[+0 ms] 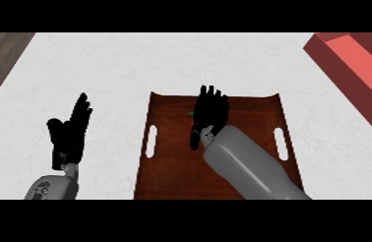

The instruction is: Pick the bell pepper from the tray and place it in the cardboard box

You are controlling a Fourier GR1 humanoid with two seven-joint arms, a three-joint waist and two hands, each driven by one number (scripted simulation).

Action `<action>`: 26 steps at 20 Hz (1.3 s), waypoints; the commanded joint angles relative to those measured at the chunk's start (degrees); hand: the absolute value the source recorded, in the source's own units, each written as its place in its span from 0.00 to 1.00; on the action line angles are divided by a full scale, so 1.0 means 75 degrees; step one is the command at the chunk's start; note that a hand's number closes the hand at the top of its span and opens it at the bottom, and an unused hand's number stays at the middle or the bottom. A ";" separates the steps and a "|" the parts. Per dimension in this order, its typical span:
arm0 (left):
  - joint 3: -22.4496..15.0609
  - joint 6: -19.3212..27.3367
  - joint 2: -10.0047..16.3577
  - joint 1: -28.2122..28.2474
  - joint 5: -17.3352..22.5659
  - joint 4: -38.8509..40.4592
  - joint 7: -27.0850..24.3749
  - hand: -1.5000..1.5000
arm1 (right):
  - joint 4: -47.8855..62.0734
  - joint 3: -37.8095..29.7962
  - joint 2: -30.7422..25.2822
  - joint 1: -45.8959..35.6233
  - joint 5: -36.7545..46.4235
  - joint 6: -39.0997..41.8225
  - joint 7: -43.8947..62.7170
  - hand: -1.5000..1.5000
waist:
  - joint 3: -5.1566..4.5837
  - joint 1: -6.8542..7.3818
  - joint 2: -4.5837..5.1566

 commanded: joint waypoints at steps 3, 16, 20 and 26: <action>-0.0085 0.0116 -0.0114 0.0333 -0.0186 -0.0592 0.0196 0.50 | 0.0370 0.0505 0.0078 -0.0401 -0.0547 -0.0587 0.1004 1.00 | 0.0002 0.0087 0.0002; 0.0381 -0.0241 -0.0144 -0.0007 -0.0209 0.0106 -0.0131 0.50 | 0.0805 0.0483 0.0079 -0.0973 0.0466 -0.0824 -0.0226 1.00 | -0.0001 0.0005 0.0002; 0.0248 -0.0258 -0.0206 0.0260 -0.0165 -0.0097 -0.0146 0.50 | 0.1540 -0.1347 -0.1262 -0.0911 0.0037 -0.0999 -0.0544 1.00 | 0.0002 -0.0043 0.0051; 0.0370 -0.0261 -0.0241 -0.0144 -0.0153 0.0063 -0.0070 0.50 | 0.2857 -0.2269 -0.1876 -0.1626 0.0193 -0.1262 -0.1030 1.00 | 0.0000 0.0035 0.0040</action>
